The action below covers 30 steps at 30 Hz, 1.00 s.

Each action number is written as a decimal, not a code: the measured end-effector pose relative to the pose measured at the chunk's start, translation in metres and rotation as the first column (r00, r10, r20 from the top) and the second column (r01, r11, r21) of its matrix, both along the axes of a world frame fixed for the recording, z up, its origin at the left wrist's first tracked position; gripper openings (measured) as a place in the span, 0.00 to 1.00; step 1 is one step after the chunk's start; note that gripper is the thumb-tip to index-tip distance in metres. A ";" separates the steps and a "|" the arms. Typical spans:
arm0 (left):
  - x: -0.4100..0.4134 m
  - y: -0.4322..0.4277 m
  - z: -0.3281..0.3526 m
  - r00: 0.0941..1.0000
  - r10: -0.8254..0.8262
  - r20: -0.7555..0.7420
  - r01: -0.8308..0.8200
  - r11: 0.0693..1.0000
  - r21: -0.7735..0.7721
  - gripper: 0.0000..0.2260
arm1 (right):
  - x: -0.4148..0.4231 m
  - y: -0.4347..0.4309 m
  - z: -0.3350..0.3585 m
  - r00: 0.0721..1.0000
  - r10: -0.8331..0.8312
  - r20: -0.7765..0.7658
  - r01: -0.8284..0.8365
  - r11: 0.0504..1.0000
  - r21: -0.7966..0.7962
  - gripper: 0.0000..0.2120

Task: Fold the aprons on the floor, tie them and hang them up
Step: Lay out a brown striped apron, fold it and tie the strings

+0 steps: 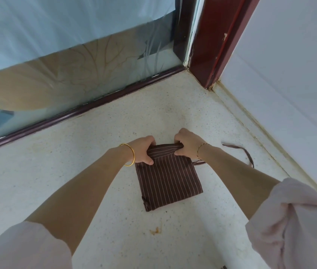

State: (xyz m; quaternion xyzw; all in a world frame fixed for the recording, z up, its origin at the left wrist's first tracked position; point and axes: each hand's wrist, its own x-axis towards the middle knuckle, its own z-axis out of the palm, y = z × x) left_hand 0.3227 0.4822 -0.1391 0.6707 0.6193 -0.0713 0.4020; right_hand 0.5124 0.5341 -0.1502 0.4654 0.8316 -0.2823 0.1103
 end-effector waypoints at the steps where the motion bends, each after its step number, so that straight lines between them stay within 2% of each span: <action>1: -0.003 -0.001 0.010 1.000 0.014 -0.001 -0.014 0.998 0.056 0.23 | -0.001 -0.002 0.010 0.999 -0.021 -0.042 0.023 0.999 0.039 0.08; 3: -0.007 0.006 0.031 0.999 0.037 -0.025 -0.031 0.975 0.220 0.21 | -0.004 0.003 0.031 0.988 -0.086 -0.128 0.106 0.982 0.154 0.06; 5: -0.009 0.009 0.057 0.994 0.069 -0.089 -0.022 0.894 0.447 0.17 | -0.008 0.009 0.060 0.965 -0.110 -0.239 0.189 0.922 0.337 0.05; 6: -0.010 0.007 0.067 0.989 0.095 -0.116 -0.011 0.814 0.581 0.15 | -0.010 0.010 0.072 0.954 -0.095 -0.284 0.217 0.872 0.439 0.05; 8: -0.009 -0.002 0.082 0.982 0.141 -0.129 0.027 0.565 0.825 0.12 | -0.011 0.007 0.089 0.941 -0.039 -0.335 0.248 0.754 0.609 0.04; 9: -0.009 -0.008 0.079 0.980 0.151 -0.128 0.046 0.454 0.890 0.11 | -0.010 0.001 0.089 0.942 -0.015 -0.335 0.247 0.706 0.664 0.05; 10: -0.008 -0.016 0.073 0.978 0.159 -0.134 0.065 0.380 0.923 0.10 | -0.009 -0.009 0.084 0.947 0.004 -0.320 0.234 0.672 0.703 0.08; 11: -0.006 -0.025 0.063 0.975 0.160 -0.157 0.087 0.375 0.923 0.10 | -0.007 -0.021 0.075 0.956 0.010 -0.292 0.212 0.663 0.718 0.11; 13: 0.000 -0.048 0.034 0.964 0.129 -0.233 0.147 0.472 0.870 0.11 | -0.002 -0.052 0.047 0.973 0.008 -0.231 0.161 0.692 0.704 0.16; 15: 0.006 -0.078 0.001 0.951 0.000 -0.309 0.248 0.594 0.765 0.16 | 0.008 -0.087 0.016 0.983 0.027 -0.182 0.102 0.745 0.659 0.18; 16: 0.008 -0.093 -0.014 0.936 -0.083 -0.343 0.316 0.627 0.711 0.19 | 0.014 -0.104 0.002 0.984 0.048 -0.171 0.074 0.765 0.640 0.18; 18: 0.009 -0.117 -0.034 0.906 -0.218 -0.363 0.416 0.622 0.664 0.22 | 0.028 -0.133 -0.019 0.982 0.084 -0.167 0.036 0.792 0.609 0.17; 22: 0.008 -0.123 -0.036 0.876 -0.298 -0.379 0.482 0.575 0.661 0.19 | 0.043 -0.150 -0.029 0.982 0.115 -0.147 -0.019 0.843 0.537 0.16; 24: 0.006 -0.121 -0.025 0.862 -0.346 -0.371 0.506 0.632 0.586 0.15 | 0.046 -0.147 -0.020 0.985 0.118 -0.125 -0.053 0.900 0.432 0.12; 26: 0.005 -0.119 -0.012 0.883 -0.341 -0.321 0.456 0.784 0.421 0.14 | 0.050 -0.140 -0.012 0.988 0.075 -0.134 -0.032 0.954 0.297 0.07; 28: 0.006 -0.117 0.000 0.956 -0.229 -0.186 0.272 0.927 0.257 0.14 | 0.052 -0.133 -0.004 0.968 -0.072 -0.239 0.099 0.990 0.105 0.06; 30: 0.004 -0.113 0.003 0.997 -0.074 -0.008 0.075 0.991 0.112 0.12 | 0.056 -0.127 0.000 0.908 -0.247 -0.339 0.217 0.968 -0.126 0.06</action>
